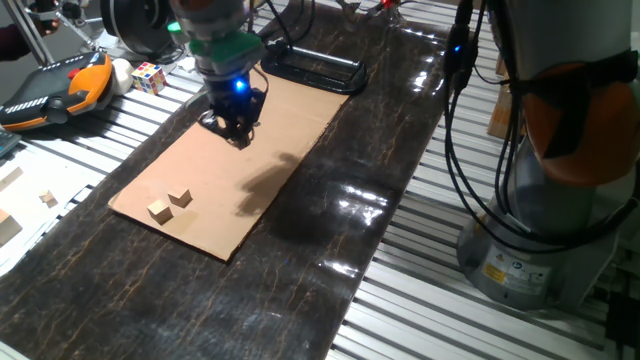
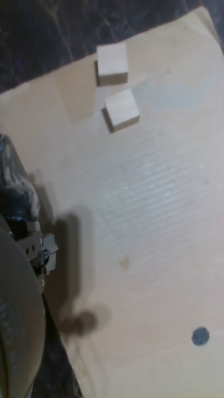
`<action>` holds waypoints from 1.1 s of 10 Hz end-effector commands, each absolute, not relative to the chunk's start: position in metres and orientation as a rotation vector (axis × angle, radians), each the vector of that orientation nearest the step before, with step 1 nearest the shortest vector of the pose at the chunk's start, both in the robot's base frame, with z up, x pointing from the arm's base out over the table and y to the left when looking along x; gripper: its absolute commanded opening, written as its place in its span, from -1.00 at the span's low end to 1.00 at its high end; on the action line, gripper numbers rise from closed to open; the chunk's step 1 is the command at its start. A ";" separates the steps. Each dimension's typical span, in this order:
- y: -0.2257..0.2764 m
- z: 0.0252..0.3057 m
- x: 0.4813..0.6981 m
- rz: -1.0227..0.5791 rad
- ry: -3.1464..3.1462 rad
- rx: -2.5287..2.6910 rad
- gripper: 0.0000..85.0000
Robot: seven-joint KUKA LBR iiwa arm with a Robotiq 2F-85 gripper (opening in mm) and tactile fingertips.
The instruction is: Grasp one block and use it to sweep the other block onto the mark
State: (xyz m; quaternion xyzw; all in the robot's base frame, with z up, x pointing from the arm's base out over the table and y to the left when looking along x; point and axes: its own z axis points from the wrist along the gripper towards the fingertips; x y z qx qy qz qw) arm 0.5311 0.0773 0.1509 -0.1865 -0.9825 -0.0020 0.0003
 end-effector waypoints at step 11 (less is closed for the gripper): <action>0.091 0.141 0.537 -0.075 -3.071 -0.612 -0.98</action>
